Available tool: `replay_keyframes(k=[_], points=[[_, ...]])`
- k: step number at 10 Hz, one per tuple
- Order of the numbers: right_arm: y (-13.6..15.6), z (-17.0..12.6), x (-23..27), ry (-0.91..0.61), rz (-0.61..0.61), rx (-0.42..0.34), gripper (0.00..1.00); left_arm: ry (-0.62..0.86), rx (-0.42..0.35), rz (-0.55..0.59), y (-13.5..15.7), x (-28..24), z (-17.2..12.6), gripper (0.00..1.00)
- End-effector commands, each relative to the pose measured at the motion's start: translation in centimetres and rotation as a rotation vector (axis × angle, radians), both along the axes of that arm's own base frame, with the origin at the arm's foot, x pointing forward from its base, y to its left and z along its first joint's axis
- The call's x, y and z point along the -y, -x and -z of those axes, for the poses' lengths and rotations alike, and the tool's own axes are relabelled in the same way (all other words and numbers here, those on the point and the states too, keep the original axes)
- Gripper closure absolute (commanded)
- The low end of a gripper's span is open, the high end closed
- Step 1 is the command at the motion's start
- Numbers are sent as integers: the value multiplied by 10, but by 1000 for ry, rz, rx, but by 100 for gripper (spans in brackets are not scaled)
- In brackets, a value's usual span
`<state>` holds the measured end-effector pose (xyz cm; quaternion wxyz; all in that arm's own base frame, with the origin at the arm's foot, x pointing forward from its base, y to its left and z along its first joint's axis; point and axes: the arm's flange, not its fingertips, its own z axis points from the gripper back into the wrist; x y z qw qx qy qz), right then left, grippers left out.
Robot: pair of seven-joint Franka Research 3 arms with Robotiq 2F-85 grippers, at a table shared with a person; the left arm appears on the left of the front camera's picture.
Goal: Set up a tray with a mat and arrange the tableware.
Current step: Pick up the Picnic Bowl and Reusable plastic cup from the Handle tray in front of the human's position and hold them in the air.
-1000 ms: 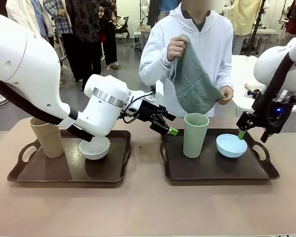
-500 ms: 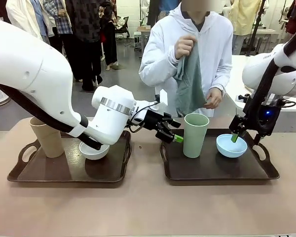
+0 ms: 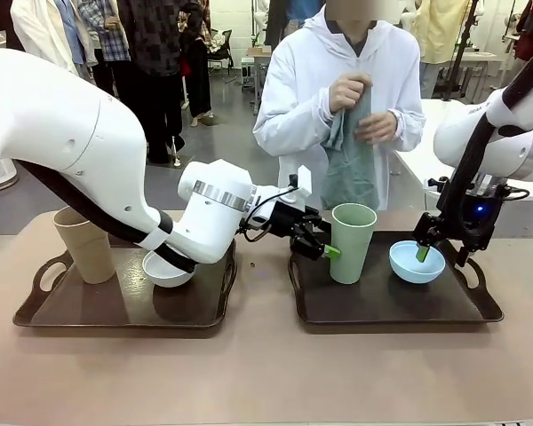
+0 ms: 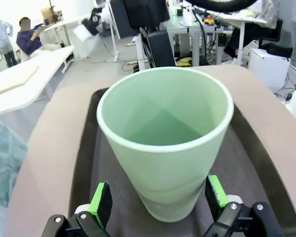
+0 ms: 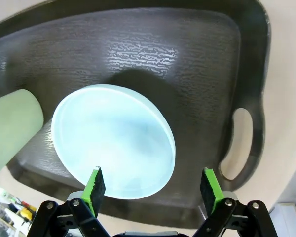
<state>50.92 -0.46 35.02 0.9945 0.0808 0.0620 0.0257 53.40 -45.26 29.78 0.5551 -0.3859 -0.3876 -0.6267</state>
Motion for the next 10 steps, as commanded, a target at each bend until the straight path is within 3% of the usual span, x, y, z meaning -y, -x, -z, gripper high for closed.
replay_keyframes(k=[1,10], points=[[-10,6,3,-34,-14,-20,0,36,-13,6,-9,15,6,0],[-24,13,-4,-96,-20,-13,0,28,-96,89,-10,48,32,0]])
